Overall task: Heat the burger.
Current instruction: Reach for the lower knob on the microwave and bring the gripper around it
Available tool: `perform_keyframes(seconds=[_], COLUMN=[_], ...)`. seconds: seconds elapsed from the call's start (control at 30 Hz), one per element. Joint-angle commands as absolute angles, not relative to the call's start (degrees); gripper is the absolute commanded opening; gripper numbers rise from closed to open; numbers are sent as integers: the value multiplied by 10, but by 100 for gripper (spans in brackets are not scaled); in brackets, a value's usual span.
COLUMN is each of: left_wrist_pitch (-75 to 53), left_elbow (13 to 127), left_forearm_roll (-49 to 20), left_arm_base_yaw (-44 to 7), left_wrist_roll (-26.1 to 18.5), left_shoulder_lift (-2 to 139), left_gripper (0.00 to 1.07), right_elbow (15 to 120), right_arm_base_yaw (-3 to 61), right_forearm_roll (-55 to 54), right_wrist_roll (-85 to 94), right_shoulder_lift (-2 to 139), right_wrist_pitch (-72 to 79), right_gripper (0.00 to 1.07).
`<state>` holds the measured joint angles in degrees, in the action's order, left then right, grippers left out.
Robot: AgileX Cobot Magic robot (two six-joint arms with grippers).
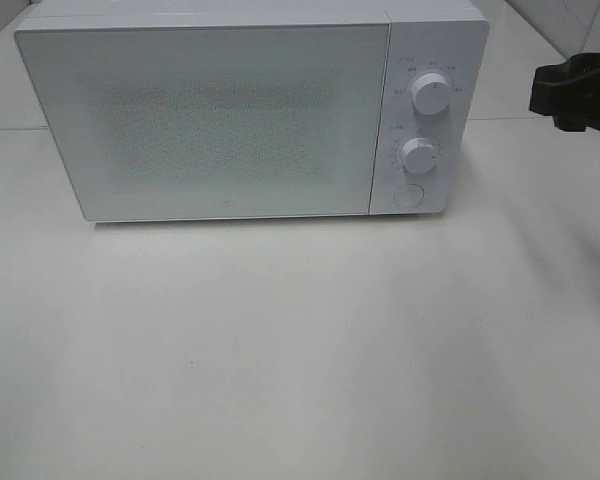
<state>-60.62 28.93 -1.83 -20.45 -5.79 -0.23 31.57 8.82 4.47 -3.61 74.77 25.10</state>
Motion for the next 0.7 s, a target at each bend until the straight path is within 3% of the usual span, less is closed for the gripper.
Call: perform_keyframes(seconds=[0.03,0.4,0.7], left_wrist_pitch=[-597,-597,-597], left_elbow=[288,288,288], left_forearm_roll=[-22,-22,-22], left_arm_base_yaw=[-201,-201,-201], left_wrist_roll=[-59,-59,-59], left_shoulder_lift=[-14,-14,-14], left_gripper=[0,0,0], right_elbow=[320,320,320], right_arm_base_yaw=[88,155,222], right_forearm_roll=[47,40,-62], right_wrist_roll=[-33,-22,17], right_shoulder_lift=[763,798,849], right_wrist_pitch=[288,314,385], right_gripper=[61,61,59])
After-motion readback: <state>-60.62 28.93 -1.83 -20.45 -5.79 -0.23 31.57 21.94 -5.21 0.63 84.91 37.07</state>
